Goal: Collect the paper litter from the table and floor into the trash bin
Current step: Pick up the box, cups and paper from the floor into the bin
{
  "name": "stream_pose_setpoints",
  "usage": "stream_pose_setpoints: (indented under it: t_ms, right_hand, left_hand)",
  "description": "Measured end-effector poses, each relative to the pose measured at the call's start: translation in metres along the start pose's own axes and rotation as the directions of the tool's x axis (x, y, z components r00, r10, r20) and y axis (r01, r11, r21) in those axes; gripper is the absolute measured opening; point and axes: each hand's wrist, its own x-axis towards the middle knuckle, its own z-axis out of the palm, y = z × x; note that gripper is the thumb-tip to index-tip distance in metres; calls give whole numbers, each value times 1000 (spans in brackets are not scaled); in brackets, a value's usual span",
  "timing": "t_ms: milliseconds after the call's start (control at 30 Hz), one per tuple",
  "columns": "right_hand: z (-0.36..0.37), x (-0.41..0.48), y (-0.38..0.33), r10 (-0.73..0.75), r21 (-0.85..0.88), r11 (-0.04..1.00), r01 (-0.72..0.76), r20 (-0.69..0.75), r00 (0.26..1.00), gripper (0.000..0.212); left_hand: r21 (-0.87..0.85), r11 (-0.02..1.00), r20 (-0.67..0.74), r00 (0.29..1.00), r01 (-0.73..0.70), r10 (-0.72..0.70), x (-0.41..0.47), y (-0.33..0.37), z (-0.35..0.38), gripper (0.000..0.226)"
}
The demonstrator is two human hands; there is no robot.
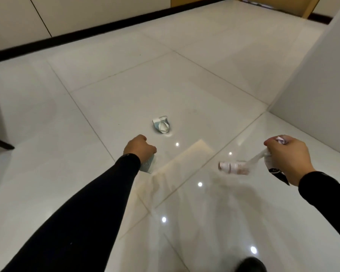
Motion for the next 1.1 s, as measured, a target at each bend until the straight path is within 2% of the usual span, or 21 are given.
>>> stream_pose_setpoints:
  t_ms: [100, 200, 300, 333, 400, 467, 567, 700, 833, 900, 1033, 1100]
  right_hand:
    - [12, 26, -30, -4, 36, 999, 1, 95, 996, 16]
    - [23, 52, -58, -22, -27, 999, 29, 225, 974, 7]
    - [35, 77, -74, -56, -67, 995, 79, 294, 954, 22]
    - [39, 83, -76, -56, -51, 996, 75, 304, 951, 24]
    - [52, 94, -73, -56, -5, 998, 61, 313, 948, 26]
    - [68, 109, -67, -73, 20, 997, 70, 325, 943, 26]
    - [89, 131, -61, -84, 63, 996, 67, 319, 944, 28]
    - [113, 151, -57, -97, 100, 993, 68, 333, 938, 32]
    - [129, 160, -53, -102, 84, 993, 79, 329, 939, 31]
    - [129, 161, -47, -91, 78, 994, 70, 310, 946, 31]
    - [112, 158, -38, -69, 58, 997, 54, 286, 956, 29]
    - [81, 153, -31, -46, 40, 998, 39, 197, 979, 28]
  left_hand:
    - [59, 998, 5, 1000, 11, -11, 15, 24, -9, 56]
    - [52, 995, -31, 996, 85, -84, 27, 46, -17, 41]
    - [10, 981, -15, 981, 194, -194, 41, 61, -11, 23]
    - [2, 977, 10, 977, 214, -214, 48, 63, -5, 29]
    - [-5, 971, 59, 970, 238, -237, 64, 67, 7, 57]
    - [-14, 970, 83, 967, 244, -242, 88, 69, 20, 69]
    - [-72, 962, 107, 961, 264, -256, 123, 72, 39, 67]
    - [-195, 939, 128, 957, 282, -261, 168, 69, 62, 50]
    - [-184, 945, 107, 962, 269, -253, 196, 65, 86, 50]
    - [-101, 961, 57, 966, 257, -252, 201, 63, 96, 50]
    - [11, 987, -9, 987, 161, -161, 201, 58, 104, 33]
    - [181, 981, 102, 994, -67, 49, 192, 85, 117, 20]
